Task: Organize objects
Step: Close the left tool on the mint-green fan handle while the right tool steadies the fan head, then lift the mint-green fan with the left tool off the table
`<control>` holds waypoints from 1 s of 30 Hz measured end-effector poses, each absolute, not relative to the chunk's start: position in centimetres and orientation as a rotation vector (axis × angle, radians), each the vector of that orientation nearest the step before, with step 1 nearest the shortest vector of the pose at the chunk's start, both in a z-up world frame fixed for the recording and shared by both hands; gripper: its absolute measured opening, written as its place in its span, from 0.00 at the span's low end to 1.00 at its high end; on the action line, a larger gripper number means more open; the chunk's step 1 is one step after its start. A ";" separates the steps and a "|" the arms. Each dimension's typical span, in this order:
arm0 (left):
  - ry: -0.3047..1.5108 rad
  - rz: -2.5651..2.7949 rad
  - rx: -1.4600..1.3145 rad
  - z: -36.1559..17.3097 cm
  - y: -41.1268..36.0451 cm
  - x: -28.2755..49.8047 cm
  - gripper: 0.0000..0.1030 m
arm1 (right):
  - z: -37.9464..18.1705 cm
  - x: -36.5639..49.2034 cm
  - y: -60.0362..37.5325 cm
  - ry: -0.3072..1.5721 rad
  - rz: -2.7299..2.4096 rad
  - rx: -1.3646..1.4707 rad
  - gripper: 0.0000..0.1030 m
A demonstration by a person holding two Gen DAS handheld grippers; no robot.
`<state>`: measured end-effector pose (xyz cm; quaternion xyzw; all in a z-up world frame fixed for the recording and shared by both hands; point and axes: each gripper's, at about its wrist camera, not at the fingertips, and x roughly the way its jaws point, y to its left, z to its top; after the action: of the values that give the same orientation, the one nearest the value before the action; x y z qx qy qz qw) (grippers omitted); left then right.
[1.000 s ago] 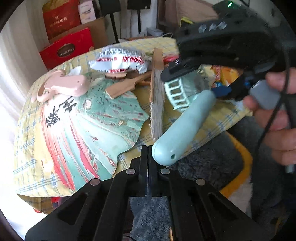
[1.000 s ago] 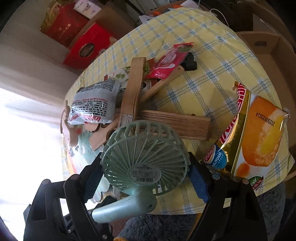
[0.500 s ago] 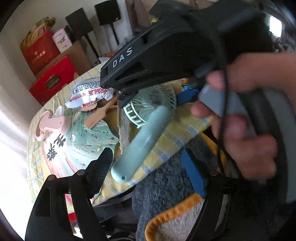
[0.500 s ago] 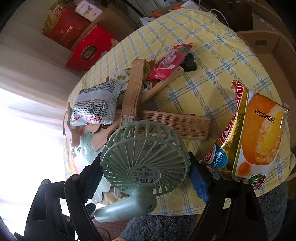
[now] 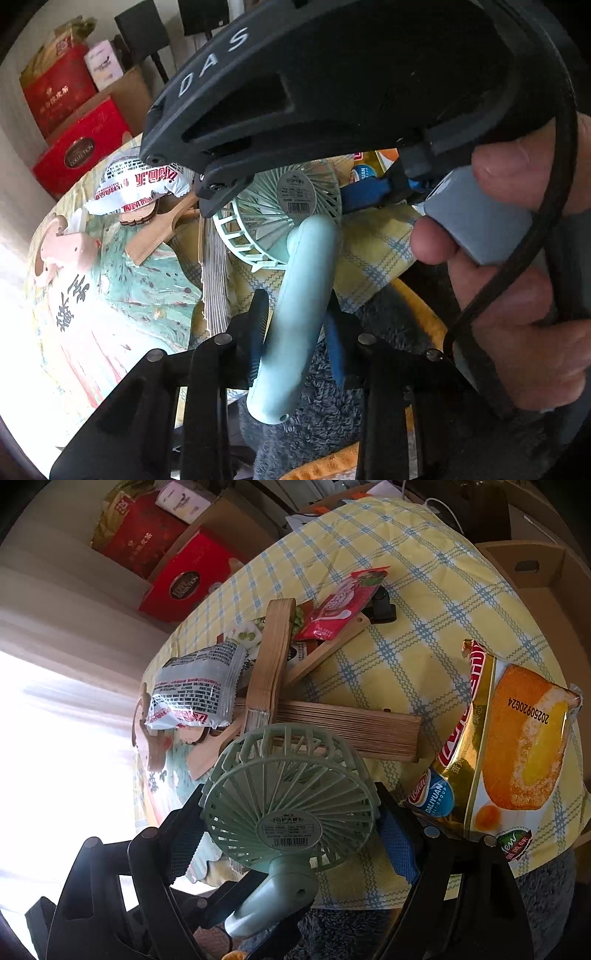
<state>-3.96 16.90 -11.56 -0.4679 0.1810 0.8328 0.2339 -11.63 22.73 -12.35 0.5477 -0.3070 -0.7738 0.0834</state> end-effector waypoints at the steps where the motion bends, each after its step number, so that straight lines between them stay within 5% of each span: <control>1: 0.488 2.284 -1.287 -11.6 16.9 -3.9 0.26 | -12.4 -11.7 22.7 -0.922 -2.308 1.632 0.83; 30: 0.488 2.399 -1.108 -5.5 19.2 -2.2 0.26 | -4.7 -9.0 21.3 -0.827 -2.413 1.315 0.83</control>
<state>-2.22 19.18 -5.52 -0.4017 0.1770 0.8698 0.2252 -8.97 21.34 -4.69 0.4539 -0.2855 -0.8331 0.1357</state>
